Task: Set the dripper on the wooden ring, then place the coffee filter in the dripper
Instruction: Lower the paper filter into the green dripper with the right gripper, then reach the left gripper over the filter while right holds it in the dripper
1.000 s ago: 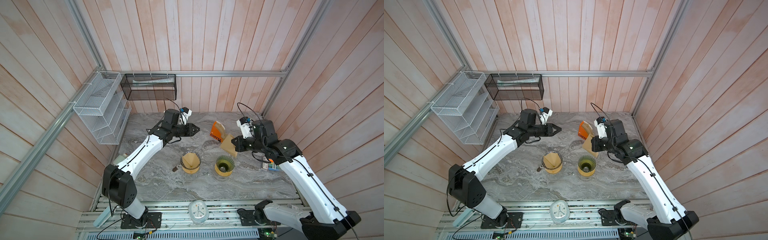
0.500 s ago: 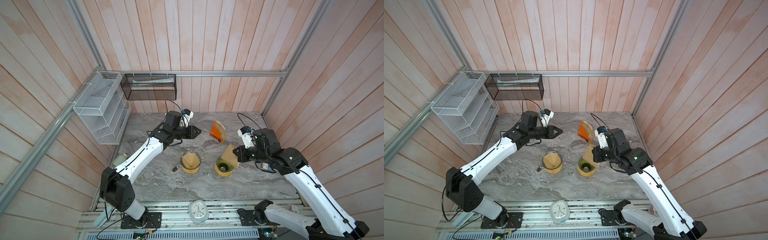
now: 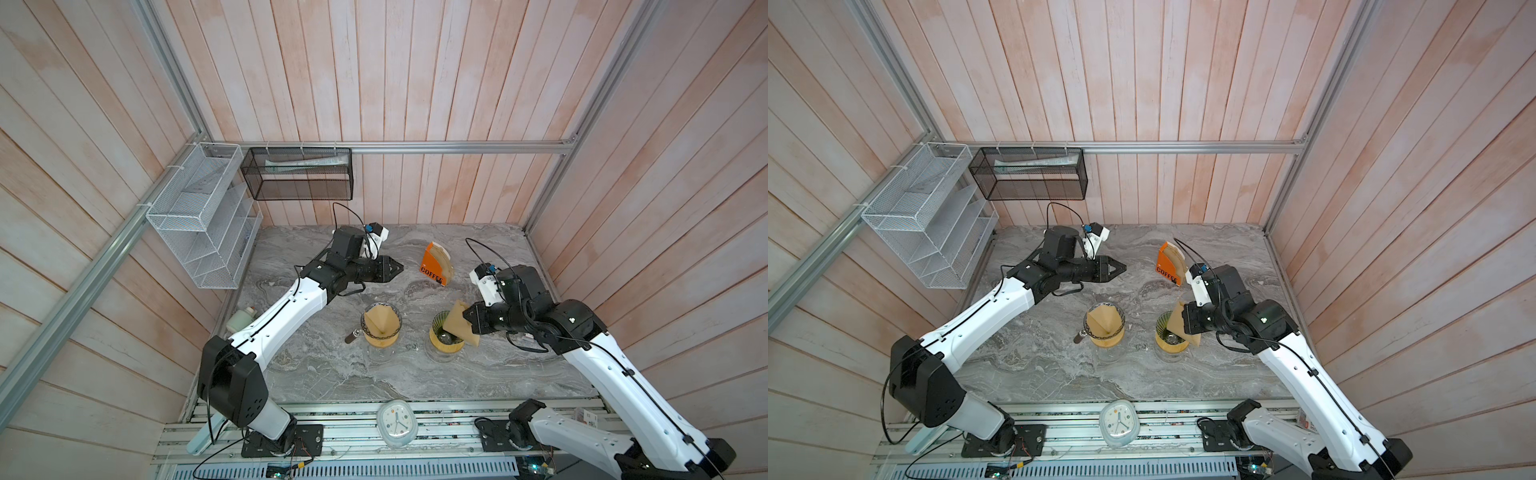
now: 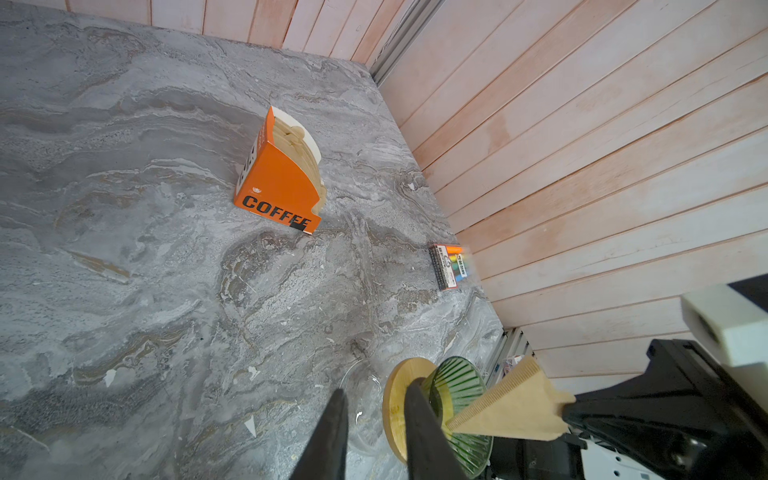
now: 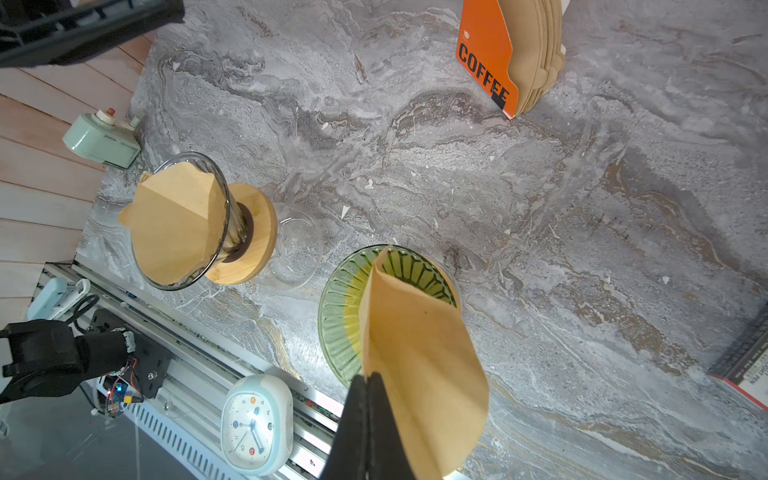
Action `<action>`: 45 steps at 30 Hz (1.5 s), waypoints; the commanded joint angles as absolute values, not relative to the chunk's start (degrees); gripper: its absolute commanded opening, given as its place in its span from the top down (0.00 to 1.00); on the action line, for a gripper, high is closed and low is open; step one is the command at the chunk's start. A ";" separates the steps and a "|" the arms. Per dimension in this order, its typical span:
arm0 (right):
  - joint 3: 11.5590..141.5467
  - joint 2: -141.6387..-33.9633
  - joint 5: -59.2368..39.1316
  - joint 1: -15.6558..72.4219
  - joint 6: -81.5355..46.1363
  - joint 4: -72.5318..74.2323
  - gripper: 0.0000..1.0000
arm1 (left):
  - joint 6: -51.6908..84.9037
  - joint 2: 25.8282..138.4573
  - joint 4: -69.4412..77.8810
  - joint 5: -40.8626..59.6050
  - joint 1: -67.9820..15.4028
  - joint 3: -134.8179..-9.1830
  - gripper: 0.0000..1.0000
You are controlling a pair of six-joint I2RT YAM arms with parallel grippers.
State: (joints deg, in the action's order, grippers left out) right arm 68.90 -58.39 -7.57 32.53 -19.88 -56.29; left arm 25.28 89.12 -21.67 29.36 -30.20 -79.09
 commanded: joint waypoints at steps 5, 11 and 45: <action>68.51 -60.59 -6.86 34.58 -21.29 -55.53 1.00 | 23.56 86.96 -20.90 28.39 -30.41 -77.71 0.73; 67.61 -62.02 -6.86 35.64 -22.74 -52.82 0.96 | 23.02 86.09 -21.14 28.30 -30.41 -77.76 0.73; 68.00 -62.41 -10.07 29.29 -21.04 -41.34 0.85 | 21.27 82.04 -32.34 26.21 -40.70 -82.23 0.72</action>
State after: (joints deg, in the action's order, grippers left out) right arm 68.18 -64.55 -8.08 30.68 -22.31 -42.13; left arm 21.06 83.55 -29.43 28.60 -39.00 -79.59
